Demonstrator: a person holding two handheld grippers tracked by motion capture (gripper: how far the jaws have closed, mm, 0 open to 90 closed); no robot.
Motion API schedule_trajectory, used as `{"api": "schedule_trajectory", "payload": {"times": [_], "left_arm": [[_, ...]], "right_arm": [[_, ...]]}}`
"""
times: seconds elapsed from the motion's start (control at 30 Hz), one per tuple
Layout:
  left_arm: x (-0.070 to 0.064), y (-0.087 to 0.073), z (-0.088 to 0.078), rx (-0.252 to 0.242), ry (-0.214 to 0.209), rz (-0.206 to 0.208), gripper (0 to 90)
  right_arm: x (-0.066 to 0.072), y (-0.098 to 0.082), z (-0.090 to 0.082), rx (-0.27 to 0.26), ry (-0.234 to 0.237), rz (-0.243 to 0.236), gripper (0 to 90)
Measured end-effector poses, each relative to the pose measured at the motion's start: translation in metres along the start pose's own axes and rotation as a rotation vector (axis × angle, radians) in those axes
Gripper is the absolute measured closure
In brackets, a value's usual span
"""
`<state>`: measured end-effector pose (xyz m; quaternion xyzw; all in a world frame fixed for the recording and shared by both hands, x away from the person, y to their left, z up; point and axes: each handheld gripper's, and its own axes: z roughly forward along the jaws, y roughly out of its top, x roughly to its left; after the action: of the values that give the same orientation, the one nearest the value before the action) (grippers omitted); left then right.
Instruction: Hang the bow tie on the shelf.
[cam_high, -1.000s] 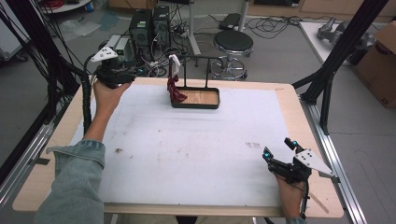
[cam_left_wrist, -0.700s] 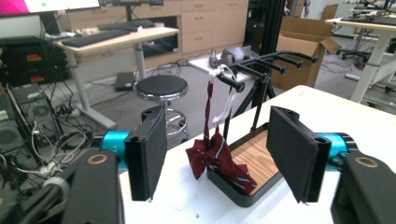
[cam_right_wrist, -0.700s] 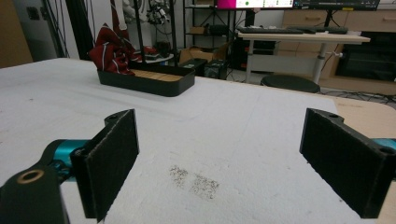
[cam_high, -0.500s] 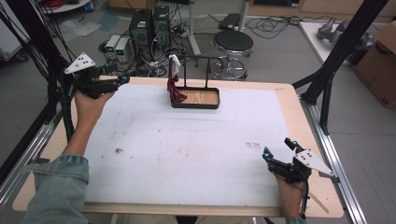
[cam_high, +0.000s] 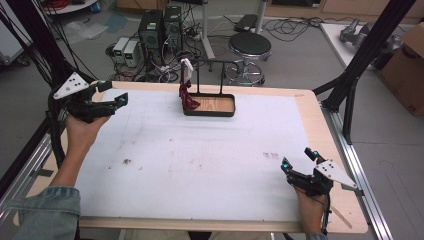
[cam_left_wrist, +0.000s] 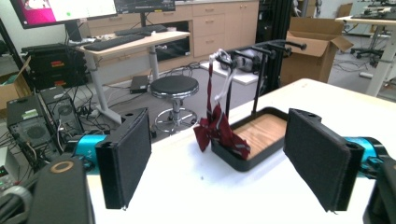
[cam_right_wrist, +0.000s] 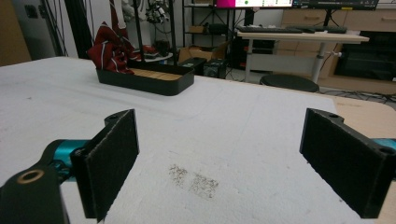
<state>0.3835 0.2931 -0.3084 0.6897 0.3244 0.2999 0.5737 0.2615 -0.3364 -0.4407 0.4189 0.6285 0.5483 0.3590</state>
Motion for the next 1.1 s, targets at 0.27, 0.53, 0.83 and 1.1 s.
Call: {"api": "schedule_trajectory", "payload": {"times": [0.27, 0.53, 0.83, 1.1], "left_arm": [[-0.013, -0.019, -0.023, 0.027, 0.015, 0.015, 20.0], [-0.029, -0.045, -0.044, 0.052, 0.025, 0.027, 18.0], [-0.037, -0.079, -0.061, 0.039, 0.053, -0.026, 17.3], [-0.042, -0.100, -0.063, 0.071, 0.078, -0.048, 16.9]], "right_arm": [[0.000, 0.000, 0.000, -0.001, 0.000, 0.001, 10.8], [0.000, 0.000, 0.000, -0.002, 0.000, -0.001, 10.8], [0.000, 0.000, 0.001, -0.003, 0.000, -0.002, 10.8], [0.000, 0.000, 0.001, -0.002, 0.001, 0.002, 10.8]]}}
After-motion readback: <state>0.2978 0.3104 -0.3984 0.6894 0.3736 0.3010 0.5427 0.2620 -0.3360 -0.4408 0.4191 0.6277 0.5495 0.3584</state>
